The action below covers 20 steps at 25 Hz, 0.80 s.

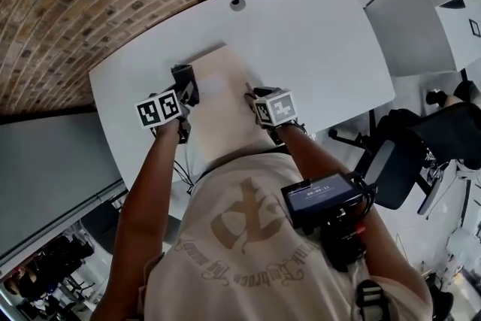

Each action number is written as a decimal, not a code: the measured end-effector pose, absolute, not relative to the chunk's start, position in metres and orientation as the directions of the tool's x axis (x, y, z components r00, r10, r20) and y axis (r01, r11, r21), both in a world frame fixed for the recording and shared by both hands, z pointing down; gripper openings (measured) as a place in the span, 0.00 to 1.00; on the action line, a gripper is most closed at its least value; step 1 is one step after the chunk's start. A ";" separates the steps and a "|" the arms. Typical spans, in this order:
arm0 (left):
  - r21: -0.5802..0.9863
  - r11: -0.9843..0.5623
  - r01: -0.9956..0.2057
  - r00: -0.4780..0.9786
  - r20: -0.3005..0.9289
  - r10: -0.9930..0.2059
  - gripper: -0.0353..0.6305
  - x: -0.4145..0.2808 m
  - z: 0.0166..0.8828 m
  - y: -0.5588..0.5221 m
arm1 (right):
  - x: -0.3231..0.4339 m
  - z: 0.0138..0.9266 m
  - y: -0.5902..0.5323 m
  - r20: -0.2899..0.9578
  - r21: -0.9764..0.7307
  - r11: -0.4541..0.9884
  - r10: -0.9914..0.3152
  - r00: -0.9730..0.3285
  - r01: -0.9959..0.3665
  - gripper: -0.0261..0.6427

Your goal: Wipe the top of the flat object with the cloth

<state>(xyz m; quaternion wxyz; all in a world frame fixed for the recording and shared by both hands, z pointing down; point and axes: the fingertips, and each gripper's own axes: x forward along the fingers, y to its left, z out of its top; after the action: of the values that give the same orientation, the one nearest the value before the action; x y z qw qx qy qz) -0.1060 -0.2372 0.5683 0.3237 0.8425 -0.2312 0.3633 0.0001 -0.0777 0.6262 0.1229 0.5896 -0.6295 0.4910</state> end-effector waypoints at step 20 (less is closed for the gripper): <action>0.378 -0.827 -0.416 0.556 0.825 0.097 0.24 -0.006 0.605 -0.137 | 0.000 0.624 -0.076 0.731 -0.456 -0.161 -0.629 -0.265 -0.875 0.26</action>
<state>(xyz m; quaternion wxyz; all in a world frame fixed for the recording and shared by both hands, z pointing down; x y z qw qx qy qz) -0.0057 -0.1374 0.6052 0.2782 0.8371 -0.0953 0.4612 0.0000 -0.0761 0.6240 0.1284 0.5925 -0.6349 0.4789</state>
